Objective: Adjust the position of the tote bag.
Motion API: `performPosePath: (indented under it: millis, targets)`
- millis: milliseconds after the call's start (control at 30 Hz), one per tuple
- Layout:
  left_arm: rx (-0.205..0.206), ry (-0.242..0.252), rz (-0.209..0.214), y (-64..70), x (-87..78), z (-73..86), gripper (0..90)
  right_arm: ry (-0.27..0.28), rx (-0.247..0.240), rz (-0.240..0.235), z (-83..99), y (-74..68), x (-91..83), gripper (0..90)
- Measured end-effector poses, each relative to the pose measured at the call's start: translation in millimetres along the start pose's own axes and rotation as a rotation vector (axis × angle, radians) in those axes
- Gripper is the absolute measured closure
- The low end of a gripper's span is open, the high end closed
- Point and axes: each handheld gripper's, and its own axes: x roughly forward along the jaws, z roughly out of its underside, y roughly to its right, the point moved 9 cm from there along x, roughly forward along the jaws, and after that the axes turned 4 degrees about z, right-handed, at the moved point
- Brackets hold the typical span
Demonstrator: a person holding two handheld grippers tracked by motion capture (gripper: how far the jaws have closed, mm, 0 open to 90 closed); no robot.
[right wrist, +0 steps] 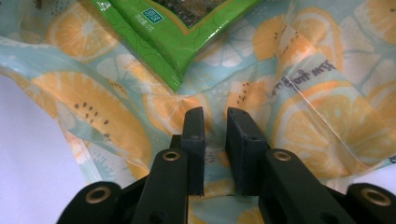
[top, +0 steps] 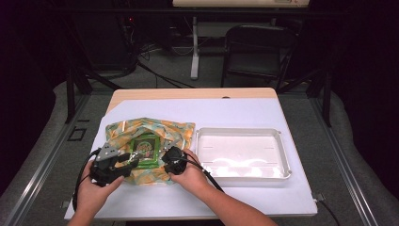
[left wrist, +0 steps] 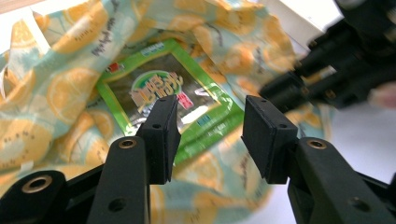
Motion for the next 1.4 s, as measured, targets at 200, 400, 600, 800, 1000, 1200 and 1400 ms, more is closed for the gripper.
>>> performPosePath:
  millis: [200,400,600,800,1000,1200,1400]
  targets:
    - [-0.045,0.032,-0.018,-15.7,11.8,-15.6,57.0,0.011,0.013,0.002,-0.3,-0.8,0.4,76.0]
    - [-0.128,0.044,-0.037,-32.3,21.7,-21.2,56.8,0.008,0.014,-0.004,-0.1,0.0,-0.1,74.6]
    - [-0.202,0.035,-0.022,-44.7,33.0,-26.8,57.3,0.008,0.015,-0.003,0.0,-0.6,-0.3,73.9]
    - [-0.216,-0.015,-0.043,-51.3,45.2,-22.9,55.6,0.017,0.021,-0.007,-1.1,-0.3,-0.7,72.5]
    - [-0.225,-0.043,-0.051,-57.2,49.6,-11.6,53.6,0.070,0.060,-0.018,-14.2,-0.5,-10.1,69.2]
    - [-0.207,-0.054,-0.074,-58.5,49.0,-9.4,49.8,0.111,0.088,-0.022,-36.5,-1.0,-9.6,68.5]
    - [-0.227,-0.024,-0.073,-61.6,47.1,-8.7,51.1,0.097,0.093,0.004,-49.8,2.7,0.7,69.3]
